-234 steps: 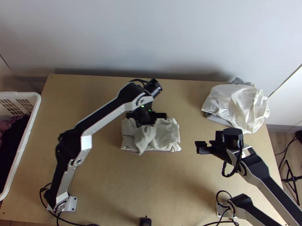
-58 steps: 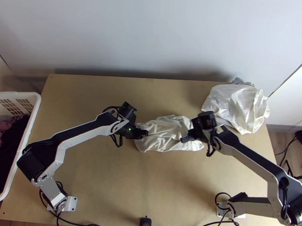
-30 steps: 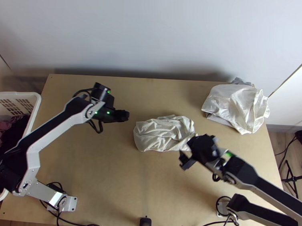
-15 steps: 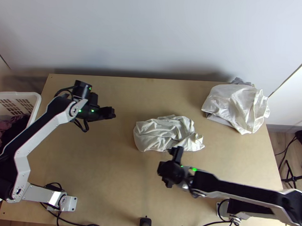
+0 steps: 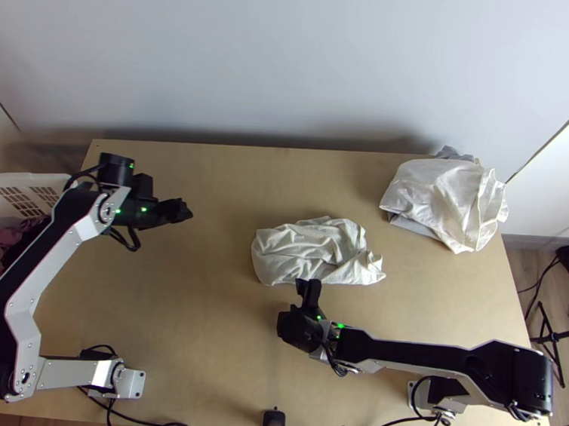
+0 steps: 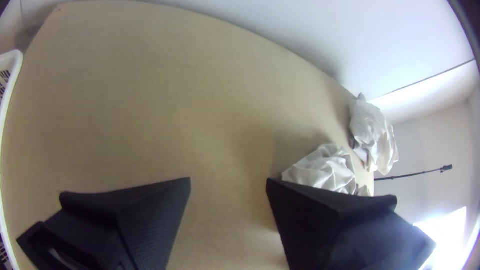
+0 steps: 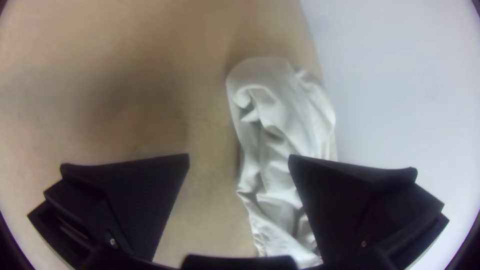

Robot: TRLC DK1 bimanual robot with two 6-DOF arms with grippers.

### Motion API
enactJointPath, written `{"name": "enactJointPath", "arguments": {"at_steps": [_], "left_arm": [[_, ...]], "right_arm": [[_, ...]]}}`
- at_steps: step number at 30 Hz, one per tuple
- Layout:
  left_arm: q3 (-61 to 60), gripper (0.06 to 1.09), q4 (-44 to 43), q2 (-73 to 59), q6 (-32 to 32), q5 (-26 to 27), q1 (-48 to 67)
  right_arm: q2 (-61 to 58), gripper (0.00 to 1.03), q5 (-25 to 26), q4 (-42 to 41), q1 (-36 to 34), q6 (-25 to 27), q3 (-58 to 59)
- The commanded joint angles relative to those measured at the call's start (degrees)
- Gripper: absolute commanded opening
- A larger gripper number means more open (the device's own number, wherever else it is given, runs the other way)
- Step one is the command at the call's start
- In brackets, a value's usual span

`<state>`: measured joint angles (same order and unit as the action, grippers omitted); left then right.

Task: Fold the t-shirt

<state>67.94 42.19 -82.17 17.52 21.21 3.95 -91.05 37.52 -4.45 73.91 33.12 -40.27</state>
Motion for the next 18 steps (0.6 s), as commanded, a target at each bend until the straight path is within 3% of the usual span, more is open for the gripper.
{"name": "enactJointPath", "arguments": {"at_steps": [1, 8, 12, 18], "left_arm": [[-1.1, 0.81, 0.6, 2.4, -2.3, 2.1, -3.9], [-1.5, 0.84, 0.8, 2.5, -3.3, 2.3, -4.8], [-2.1, 0.85, 1.1, 3.2, -4.5, 2.7, -5.5], [-2.3, 0.85, 1.1, 3.5, -5.9, 3.5, -7.2]], "right_arm": [[-3.0, 0.92, 1.4, -5.0, -0.4, 2.6, -0.2], [-4.9, 0.92, 2.0, -8.0, -4.7, 7.6, -0.2], [-5.8, 0.92, 2.1, -15.9, -9.9, 16.0, 2.3], [-6.7, 0.92, 2.1, -18.4, -14.1, 20.0, 0.6]]}}
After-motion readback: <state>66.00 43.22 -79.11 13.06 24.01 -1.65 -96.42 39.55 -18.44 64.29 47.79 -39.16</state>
